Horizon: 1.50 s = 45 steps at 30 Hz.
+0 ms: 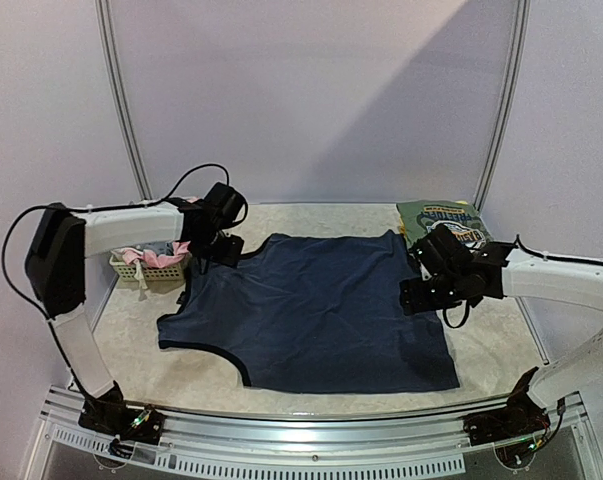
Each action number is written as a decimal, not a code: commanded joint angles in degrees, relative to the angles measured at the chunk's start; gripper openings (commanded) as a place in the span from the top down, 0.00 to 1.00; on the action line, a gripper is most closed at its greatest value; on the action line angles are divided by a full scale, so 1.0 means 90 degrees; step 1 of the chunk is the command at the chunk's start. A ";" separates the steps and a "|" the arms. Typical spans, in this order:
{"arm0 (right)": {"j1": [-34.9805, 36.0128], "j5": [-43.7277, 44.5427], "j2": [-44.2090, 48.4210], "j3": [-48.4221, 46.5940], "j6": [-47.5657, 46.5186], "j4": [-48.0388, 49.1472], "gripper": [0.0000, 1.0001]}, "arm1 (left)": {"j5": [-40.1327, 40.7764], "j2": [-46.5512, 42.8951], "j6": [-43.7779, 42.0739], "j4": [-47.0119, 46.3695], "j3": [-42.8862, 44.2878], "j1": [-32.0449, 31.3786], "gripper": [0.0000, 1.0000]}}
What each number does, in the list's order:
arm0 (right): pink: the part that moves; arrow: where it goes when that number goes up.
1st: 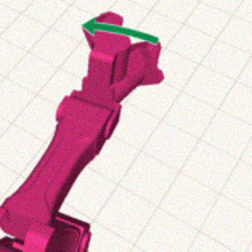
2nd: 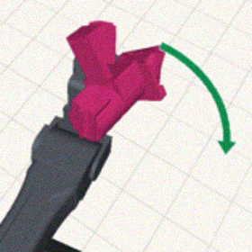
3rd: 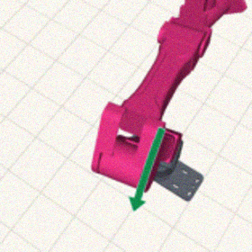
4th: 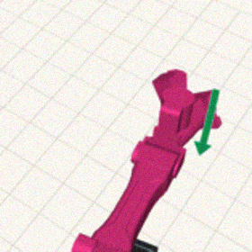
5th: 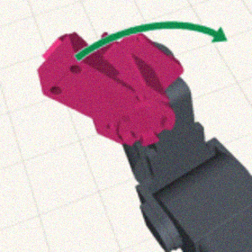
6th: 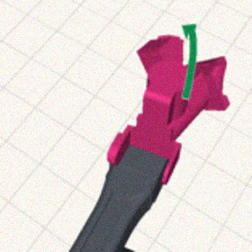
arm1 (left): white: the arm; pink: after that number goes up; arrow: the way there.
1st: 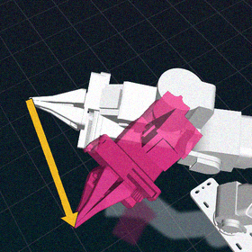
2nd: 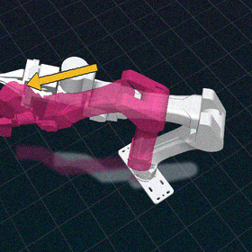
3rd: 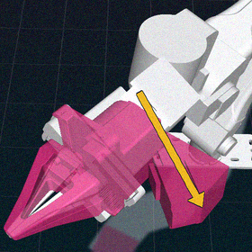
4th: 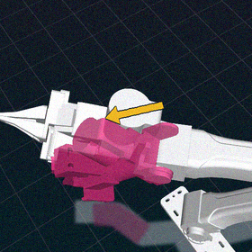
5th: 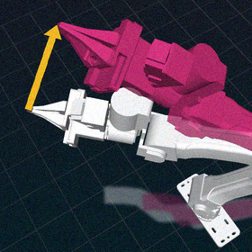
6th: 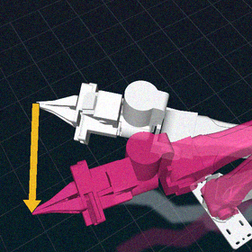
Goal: Fold and stack the mixed laundry pile
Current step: Smooth out the flattened tank top at the center of the board, then pick up the flattened tank top from the center of the board.
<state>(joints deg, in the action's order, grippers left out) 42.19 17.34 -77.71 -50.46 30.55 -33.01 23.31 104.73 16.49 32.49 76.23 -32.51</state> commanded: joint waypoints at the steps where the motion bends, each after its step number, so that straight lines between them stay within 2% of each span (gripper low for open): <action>1: -0.0030 -0.0317 0.0619 -0.0057 -0.0263 -0.0949 0.20 | 0.0741 -0.0914 -0.0189 0.0403 -0.0429 -0.0842 0.36; 9: 0.0408 -0.0983 0.1393 -0.0023 -0.0450 -0.1580 0.19 | 0.1224 -0.1920 -0.0076 0.1020 -0.1190 -0.2437 0.38; 11: 0.0661 -0.1053 0.1351 -0.0110 -0.0389 -0.1740 0.15 | 0.1239 -0.2002 -0.0046 0.1239 -0.1307 -0.2873 0.40; 17: 0.1064 -0.0895 0.1174 -0.0284 -0.0380 -0.2366 0.13 | 0.0694 -0.2122 -0.0059 0.1433 -0.1666 -0.4099 0.46; 23: 0.1111 -0.1010 0.1449 -0.0479 -0.0304 -0.2853 0.12 | 0.0101 -0.1990 0.0182 0.1746 -0.1878 -0.4921 0.50; 29: 0.1140 -0.1228 0.1538 -0.0326 0.0075 -0.3111 0.11 | -0.0297 -0.1799 0.0542 0.1431 -0.2442 -0.5324 0.56; 34: 0.1284 -0.1271 0.1799 -0.0151 0.0485 -0.3084 0.10 | -0.0311 -0.1714 0.0720 0.1102 -0.2884 -0.5441 0.57; 38: 0.1437 -0.1021 0.1965 -0.0096 0.0795 -0.3094 0.08 | -0.0155 -0.1484 0.0683 0.1064 -0.2737 -0.5622 0.59; 45: 0.1710 -0.1095 0.2040 0.0279 0.1436 -0.2395 0.08 | -0.0111 -0.0952 0.0775 0.1002 -0.2568 -0.5632 0.60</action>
<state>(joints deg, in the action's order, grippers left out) 55.46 6.94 -59.68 -49.52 38.68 -58.57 21.65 94.08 22.59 43.00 51.88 -82.46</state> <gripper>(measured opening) 0.919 0.401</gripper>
